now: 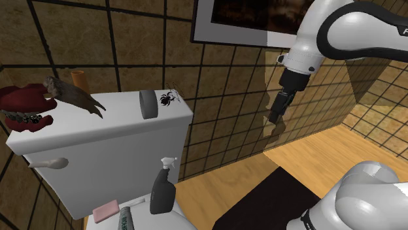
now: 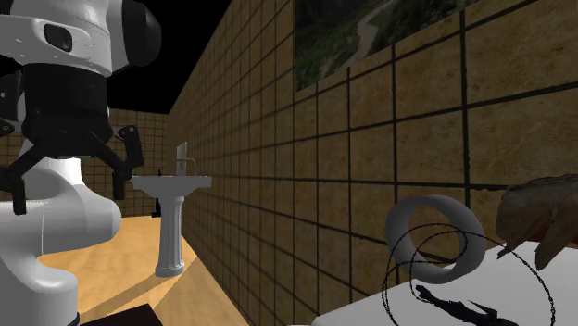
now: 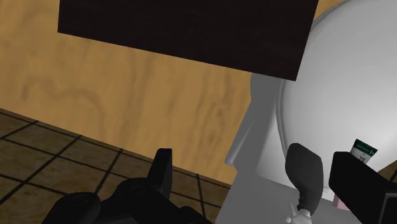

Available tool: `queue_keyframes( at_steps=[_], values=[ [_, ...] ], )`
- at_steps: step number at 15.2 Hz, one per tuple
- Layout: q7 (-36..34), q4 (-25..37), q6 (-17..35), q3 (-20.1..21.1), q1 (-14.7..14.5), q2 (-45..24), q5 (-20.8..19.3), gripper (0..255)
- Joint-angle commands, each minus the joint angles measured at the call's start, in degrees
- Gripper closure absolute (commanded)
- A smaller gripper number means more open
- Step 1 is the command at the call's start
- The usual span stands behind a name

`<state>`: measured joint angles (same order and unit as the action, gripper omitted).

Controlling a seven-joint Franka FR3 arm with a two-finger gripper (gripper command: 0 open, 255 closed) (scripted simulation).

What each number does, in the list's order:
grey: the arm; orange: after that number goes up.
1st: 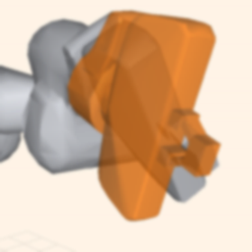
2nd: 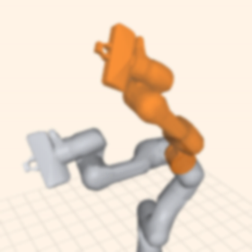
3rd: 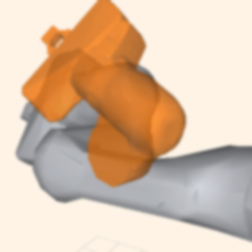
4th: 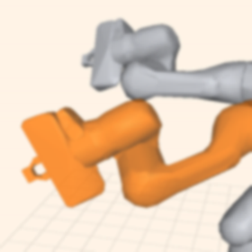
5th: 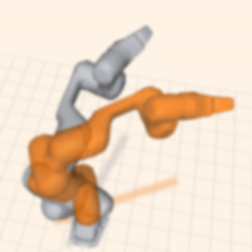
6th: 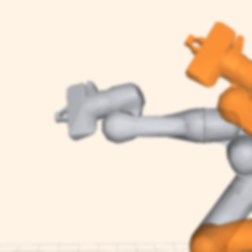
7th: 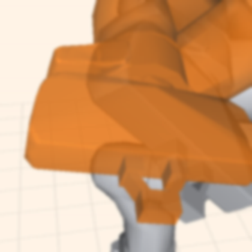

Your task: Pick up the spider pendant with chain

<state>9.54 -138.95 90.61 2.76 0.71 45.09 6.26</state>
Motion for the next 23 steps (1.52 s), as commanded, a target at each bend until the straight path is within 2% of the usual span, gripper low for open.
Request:
queue_keyframes(
  at_steps=[1, 12, 17, 23],
  values=[
    [0.00, 0.00, 0.00, 0.00, 0.00, 0.00, 0.00, 0],
    [-7.21, 12.35, 13.12, 6.75, -1.35, -19.43, 3.53, 0],
    [-10.78, 20.47, 16.97, 9.41, -1.59, -28.63, 2.96, 0],
    [-15.53, 32.43, 19.60, 12.10, -2.21, -40.08, 0.37, 0]
  ],
)
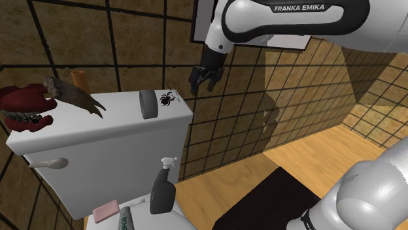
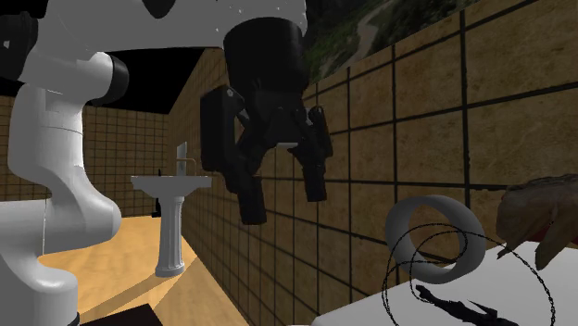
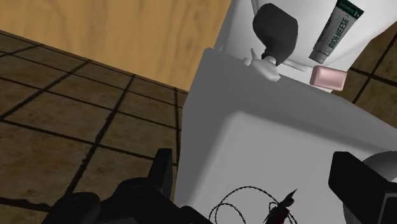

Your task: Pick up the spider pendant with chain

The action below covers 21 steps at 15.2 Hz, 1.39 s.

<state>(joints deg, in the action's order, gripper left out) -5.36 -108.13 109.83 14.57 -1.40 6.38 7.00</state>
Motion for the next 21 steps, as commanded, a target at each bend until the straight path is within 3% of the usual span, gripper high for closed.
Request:
queue_keyframes(
  at_steps=[1, 8, 17, 18, 21],
  values=[
    [-1.46, 3.87, 0.58, 0.66, -0.29, -3.35, -1.00, 0],
    [-6.69, 20.92, -0.11, 2.23, -2.63, -16.83, -5.96, 0],
    [-6.31, 14.73, 5.81, 2.13, -2.51, -16.55, -5.75, 0],
    [-6.31, 14.63, 5.87, 2.13, -2.50, -16.51, -5.74, 255],
    [-6.28, 14.63, 5.85, 2.12, -2.48, -16.49, -5.73, 255]
  ],
)
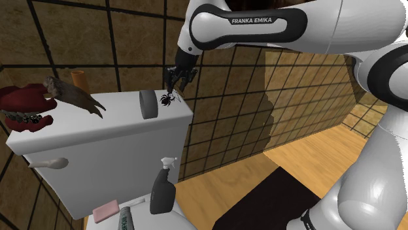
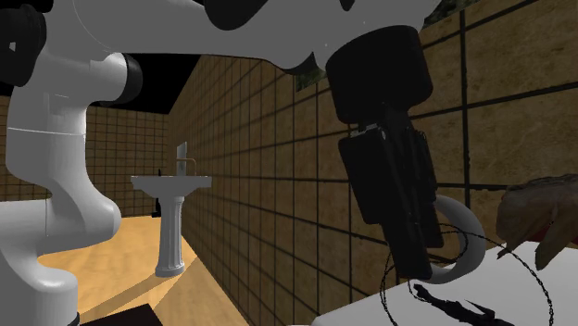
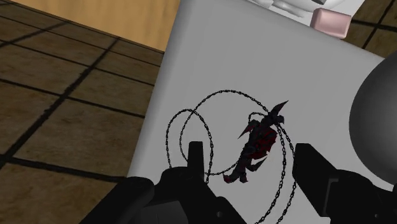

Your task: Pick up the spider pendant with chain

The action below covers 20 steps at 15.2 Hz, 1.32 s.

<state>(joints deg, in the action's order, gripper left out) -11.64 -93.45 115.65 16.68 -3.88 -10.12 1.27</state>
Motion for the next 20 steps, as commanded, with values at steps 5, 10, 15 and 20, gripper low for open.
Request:
queue_keyframes(
  at_steps=[5, 10, 15, 20],
  values=[
    [-0.01, 0.00, 0.02, 0.01, -0.01, -0.04, 0.00, 255],
    [-0.21, 3.19, -3.10, 0.05, -0.10, -0.10, -0.09, 255],
    [-0.49, 7.54, -7.08, 0.10, -0.24, -0.48, -0.28, 255],
    [-0.84, 12.49, -11.24, 0.16, -0.48, -1.28, -0.60, 255]
  ],
)
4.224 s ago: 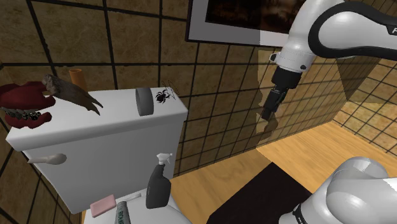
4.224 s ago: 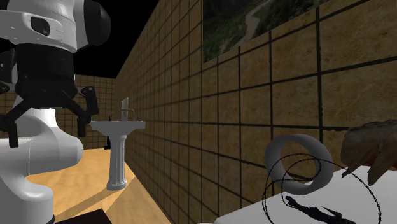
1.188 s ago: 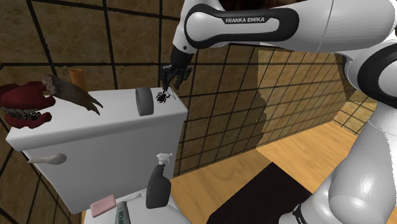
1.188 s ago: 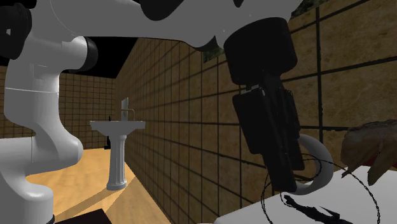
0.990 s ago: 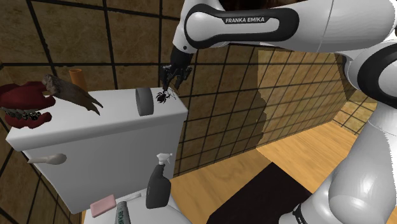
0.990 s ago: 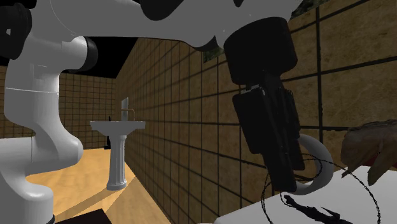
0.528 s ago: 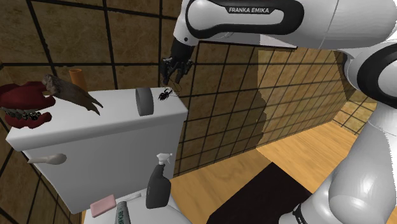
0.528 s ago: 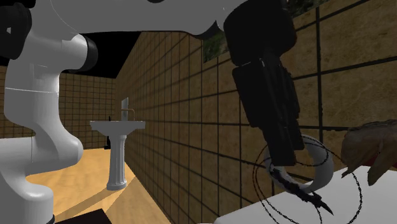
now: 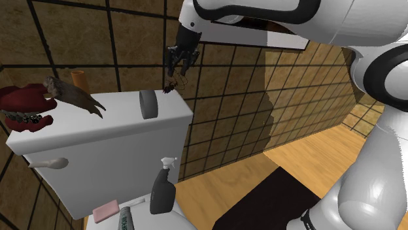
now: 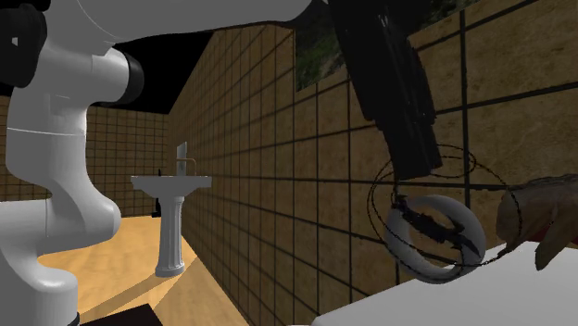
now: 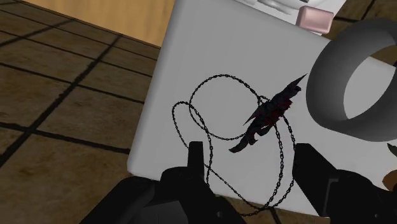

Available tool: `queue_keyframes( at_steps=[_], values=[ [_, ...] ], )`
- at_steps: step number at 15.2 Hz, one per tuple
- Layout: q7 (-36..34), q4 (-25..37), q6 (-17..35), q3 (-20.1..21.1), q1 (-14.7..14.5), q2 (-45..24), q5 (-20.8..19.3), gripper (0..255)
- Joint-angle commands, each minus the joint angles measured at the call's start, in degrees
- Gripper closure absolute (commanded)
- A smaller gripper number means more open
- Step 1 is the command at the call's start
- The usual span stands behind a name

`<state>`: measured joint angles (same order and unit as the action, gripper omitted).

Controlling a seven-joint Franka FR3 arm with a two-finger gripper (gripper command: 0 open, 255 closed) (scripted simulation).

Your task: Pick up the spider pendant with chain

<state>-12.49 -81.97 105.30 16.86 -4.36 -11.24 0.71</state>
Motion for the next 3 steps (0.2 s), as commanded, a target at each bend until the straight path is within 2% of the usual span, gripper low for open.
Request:
queue_keyframes(
  at_steps=[1, 3],
  values=[
    [-0.07, 2.08, -1.74, 0.00, -0.06, -0.38, -0.12, 255],
    [-0.08, 2.24, -1.87, 0.00, -0.07, -0.41, -0.13, 255]
  ],
)
